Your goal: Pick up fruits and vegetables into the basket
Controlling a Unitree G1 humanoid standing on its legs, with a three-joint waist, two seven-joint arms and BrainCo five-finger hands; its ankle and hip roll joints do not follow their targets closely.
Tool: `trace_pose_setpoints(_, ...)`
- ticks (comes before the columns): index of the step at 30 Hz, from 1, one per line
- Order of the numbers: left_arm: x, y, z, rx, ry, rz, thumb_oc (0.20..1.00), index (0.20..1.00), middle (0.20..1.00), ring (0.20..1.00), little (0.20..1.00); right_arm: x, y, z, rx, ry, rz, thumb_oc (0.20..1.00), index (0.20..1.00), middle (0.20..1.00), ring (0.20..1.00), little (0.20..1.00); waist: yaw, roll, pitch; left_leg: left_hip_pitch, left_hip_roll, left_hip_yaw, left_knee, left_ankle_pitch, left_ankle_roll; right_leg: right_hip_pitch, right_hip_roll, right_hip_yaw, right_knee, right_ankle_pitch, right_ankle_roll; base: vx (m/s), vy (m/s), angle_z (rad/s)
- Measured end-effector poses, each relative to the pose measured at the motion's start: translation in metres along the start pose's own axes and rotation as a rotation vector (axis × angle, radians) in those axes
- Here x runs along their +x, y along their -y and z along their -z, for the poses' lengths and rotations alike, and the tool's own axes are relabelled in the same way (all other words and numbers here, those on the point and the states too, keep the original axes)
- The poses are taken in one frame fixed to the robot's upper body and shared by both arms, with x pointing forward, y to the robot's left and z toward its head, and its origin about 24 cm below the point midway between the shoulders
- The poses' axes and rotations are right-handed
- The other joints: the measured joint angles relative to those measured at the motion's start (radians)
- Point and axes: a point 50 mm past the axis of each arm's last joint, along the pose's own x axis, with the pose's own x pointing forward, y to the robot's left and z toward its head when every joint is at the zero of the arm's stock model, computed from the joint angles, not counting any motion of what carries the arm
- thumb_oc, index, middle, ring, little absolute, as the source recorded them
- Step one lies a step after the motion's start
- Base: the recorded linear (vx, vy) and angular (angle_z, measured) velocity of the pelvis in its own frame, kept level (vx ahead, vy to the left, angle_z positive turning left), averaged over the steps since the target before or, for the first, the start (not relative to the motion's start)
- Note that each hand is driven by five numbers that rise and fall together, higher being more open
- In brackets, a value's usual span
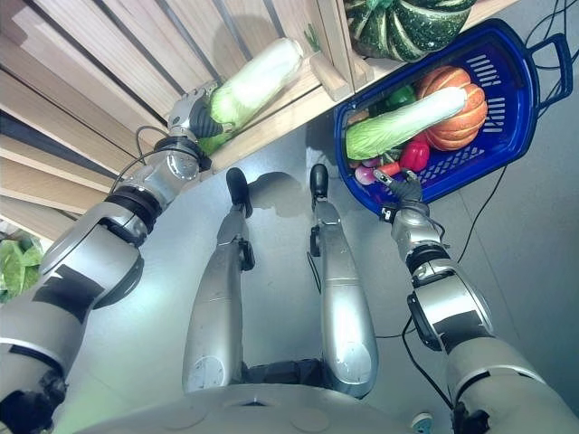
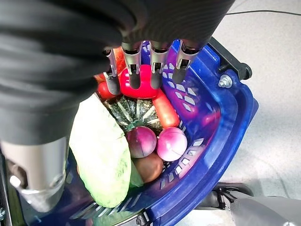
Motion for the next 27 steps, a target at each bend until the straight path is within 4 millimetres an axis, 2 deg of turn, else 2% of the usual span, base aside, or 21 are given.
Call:
trace_pose_setpoints(9,0.0,0.0,0.0,-0.013,0.007,0.005,0.2,0.2,0.2,0.2,0.2,0.0,0.0,-0.001,0.001,0.004,0.0,1.0,1.0,1.0,1.0,1.0,0.003,0.0,0.0,0.0,0.0,0.0,0.0,-0.002,0.001,0.005,0.0,0.0,-0.009,0.002,0.001,0.0,0.0,0.0)
trace_pose_setpoints(16,-0.005,0.001,0.004,-0.119,0.016,-0.031,0.2,0.2,0.2,0.2,0.2,0.0,0.0,-0.005,0.017,0.044,0.01,1.0,1.0,1.0,1.0,1.0,0.0,0.0,0.0,0.003,0.0,0.0,0.0,-0.002,0.001,0.009,0.001,0.0,-0.009,0.006,-0.004,0.0,0.0,0.0)
trace_pose_setpoints(20,-0.014,0.003,0.012,-0.208,0.004,-0.083,0.2,0.2,0.2,0.2,0.2,-0.001,0.002,-0.009,0.083,0.081,0.042,1.0,1.0,1.0,1.0,1.0,0.001,0.0,0.0,0.024,0.001,0.0,-0.001,-0.003,0.0,0.03,0.001,-0.001,-0.01,0.006,-0.005,-0.02,-0.001,0.0)
trace_pose_setpoints(27,-0.029,0.005,0.006,-0.318,0.054,-0.199,0.2,0.2,0.2,0.2,0.2,-0.009,0.011,-0.019,0.239,0.2,0.167,1.0,1.0,1.0,1.0,1.0,0.04,0.0,0.0,0.026,0.0,-0.006,-0.002,-0.004,-0.003,0.032,0.0,-0.004,-0.009,0.002,0.0,0.0,0.0,0.0)
